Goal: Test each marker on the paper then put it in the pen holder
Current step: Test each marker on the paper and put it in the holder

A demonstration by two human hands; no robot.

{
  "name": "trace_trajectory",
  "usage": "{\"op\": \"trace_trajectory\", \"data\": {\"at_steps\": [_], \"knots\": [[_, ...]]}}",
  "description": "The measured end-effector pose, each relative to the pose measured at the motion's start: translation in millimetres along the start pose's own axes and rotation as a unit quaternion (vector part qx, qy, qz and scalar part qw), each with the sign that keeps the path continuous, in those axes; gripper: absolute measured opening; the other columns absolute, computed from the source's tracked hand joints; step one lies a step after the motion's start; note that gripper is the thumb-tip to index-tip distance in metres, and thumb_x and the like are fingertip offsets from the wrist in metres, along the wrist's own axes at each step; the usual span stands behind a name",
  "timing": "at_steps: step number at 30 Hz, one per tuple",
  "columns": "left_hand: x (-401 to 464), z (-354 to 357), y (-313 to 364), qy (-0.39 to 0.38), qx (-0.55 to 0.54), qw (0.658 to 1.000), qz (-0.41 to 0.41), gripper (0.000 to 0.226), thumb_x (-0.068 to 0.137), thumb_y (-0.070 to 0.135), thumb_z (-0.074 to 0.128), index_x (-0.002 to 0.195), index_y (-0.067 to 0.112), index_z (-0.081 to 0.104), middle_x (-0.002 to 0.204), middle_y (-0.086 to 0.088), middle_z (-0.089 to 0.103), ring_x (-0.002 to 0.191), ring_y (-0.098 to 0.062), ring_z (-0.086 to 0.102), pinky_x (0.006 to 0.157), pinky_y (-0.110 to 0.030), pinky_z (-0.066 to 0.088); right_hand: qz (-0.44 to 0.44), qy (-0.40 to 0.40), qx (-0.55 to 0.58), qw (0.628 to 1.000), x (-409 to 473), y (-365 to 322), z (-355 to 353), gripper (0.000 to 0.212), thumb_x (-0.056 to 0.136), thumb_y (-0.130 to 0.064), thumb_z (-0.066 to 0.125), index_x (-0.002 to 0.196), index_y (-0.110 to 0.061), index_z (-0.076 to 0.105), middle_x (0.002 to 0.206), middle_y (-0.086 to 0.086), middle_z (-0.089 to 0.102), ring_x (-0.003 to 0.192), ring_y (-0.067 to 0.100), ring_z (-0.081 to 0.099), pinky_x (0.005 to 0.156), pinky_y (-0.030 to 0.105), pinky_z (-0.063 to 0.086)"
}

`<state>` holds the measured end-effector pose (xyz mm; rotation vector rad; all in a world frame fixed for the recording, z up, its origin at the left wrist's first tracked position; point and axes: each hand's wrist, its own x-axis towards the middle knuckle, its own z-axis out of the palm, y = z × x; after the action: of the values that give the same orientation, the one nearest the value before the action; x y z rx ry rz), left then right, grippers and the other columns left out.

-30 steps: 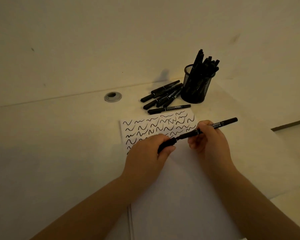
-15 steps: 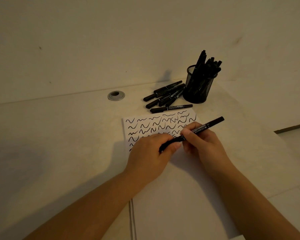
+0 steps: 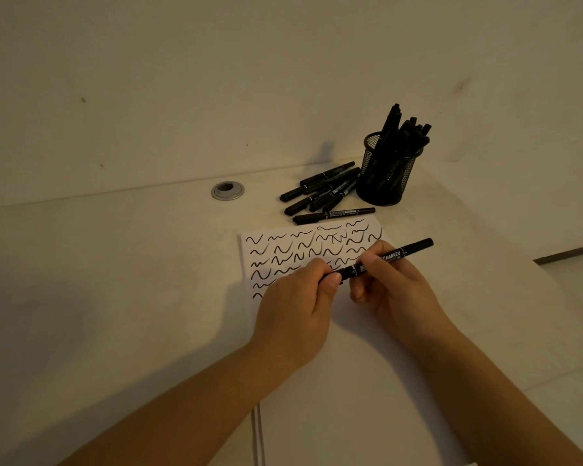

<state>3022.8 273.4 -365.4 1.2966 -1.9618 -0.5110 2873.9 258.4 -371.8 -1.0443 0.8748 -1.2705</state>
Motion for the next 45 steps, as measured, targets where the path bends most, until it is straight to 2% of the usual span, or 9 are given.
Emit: {"op": "trace_trajectory", "data": {"at_steps": [9,14,23,30,33,34,38,42,45], "knots": [[-1,-1,-2,0.008,-0.022,1.000,0.012,0.029,0.090,0.035,0.033,0.075,0.020,0.052,0.045,0.010,0.034,0.049,-0.007,0.043,0.046,-0.019,0.027,-0.022,-0.031,-0.050,0.998,0,2,-4,0.017,0.080,-0.032,0.056,0.063,-0.029,0.056,0.051,0.000,0.055,0.052,0.015,0.046,0.057,0.029,0.033],[-1,-2,-2,0.003,-0.044,0.999,0.012,0.024,0.090,0.033,0.033,0.072,0.025,0.048,0.044,0.009,0.034,0.049,-0.005,0.043,0.046,-0.017,0.027,-0.018,-0.071,-0.032,0.997,0,0,-4,0.032,0.064,-0.056,0.073,0.066,-0.028,0.056,0.052,-0.001,0.053,0.052,0.014,0.044,0.056,0.026,0.035],[2,-1,-5,0.003,-0.064,0.998,-0.007,0.025,0.090,0.036,0.033,0.074,0.027,0.050,0.057,0.027,0.052,0.049,0.000,0.045,0.046,-0.014,0.028,-0.045,0.017,-0.127,0.991,-4,-5,7,0.021,0.090,-0.026,0.052,0.070,-0.023,0.056,0.050,-0.003,0.055,0.047,0.007,0.045,0.049,0.016,0.039],[9,-9,-11,0.037,-0.040,0.998,-0.040,0.023,0.090,0.040,0.044,0.079,0.025,0.058,0.046,0.011,0.043,0.046,-0.004,0.045,0.044,-0.015,0.030,-0.136,0.153,-0.361,0.910,-11,-15,15,0.031,0.077,-0.050,0.051,0.059,-0.025,0.056,0.048,-0.011,0.056,0.049,0.000,0.051,0.049,0.008,0.038],[18,-12,-6,0.053,-0.032,0.997,-0.040,0.029,0.084,0.050,0.042,0.073,0.027,0.056,0.049,0.008,0.049,0.046,-0.007,0.046,0.045,-0.016,0.033,-0.294,0.104,-0.546,0.777,-8,-26,16,0.007,0.078,-0.021,0.069,0.084,-0.020,0.065,0.078,-0.012,0.059,0.056,-0.001,0.049,0.054,0.005,0.037],[21,-13,-3,0.056,-0.032,0.997,-0.035,0.031,0.083,0.051,0.041,0.073,0.026,0.056,0.050,0.008,0.050,0.046,-0.007,0.046,0.046,-0.018,0.034,-0.320,0.083,-0.592,0.735,-5,-29,15,0.019,0.074,-0.015,0.073,0.092,-0.015,0.067,0.086,-0.004,0.061,0.063,0.001,0.052,0.057,0.008,0.041],[36,-17,6,0.046,-0.002,0.999,0.014,0.032,0.091,0.046,0.040,0.072,0.024,0.054,0.049,0.010,0.045,0.046,-0.008,0.044,0.048,-0.020,0.031,-0.365,0.018,-0.664,0.653,8,-45,9,0.026,0.068,-0.010,0.078,0.093,-0.008,0.069,0.086,0.008,0.066,0.069,0.019,0.063,0.055,0.022,0.050],[58,-28,13,0.052,-0.042,0.997,0.041,0.051,0.089,0.060,0.018,0.071,0.025,0.051,0.048,0.000,0.048,0.044,-0.011,0.045,0.045,-0.026,0.036,-0.349,-0.015,-0.685,0.639,27,-67,1,0.017,0.075,-0.011,0.071,0.090,-0.006,0.066,0.082,0.008,0.064,0.063,0.020,0.061,0.050,0.029,0.054],[88,-37,5,0.022,-0.024,0.999,0.000,0.060,0.087,0.064,0.012,0.087,0.022,0.055,0.062,0.000,0.058,0.057,-0.019,0.056,0.057,-0.035,0.048,-0.270,0.077,-0.627,0.727,48,-92,-5,0.017,0.084,-0.013,0.062,0.101,-0.011,0.060,0.088,0.000,0.059,0.067,0.013,0.056,0.056,0.013,0.043]]}}
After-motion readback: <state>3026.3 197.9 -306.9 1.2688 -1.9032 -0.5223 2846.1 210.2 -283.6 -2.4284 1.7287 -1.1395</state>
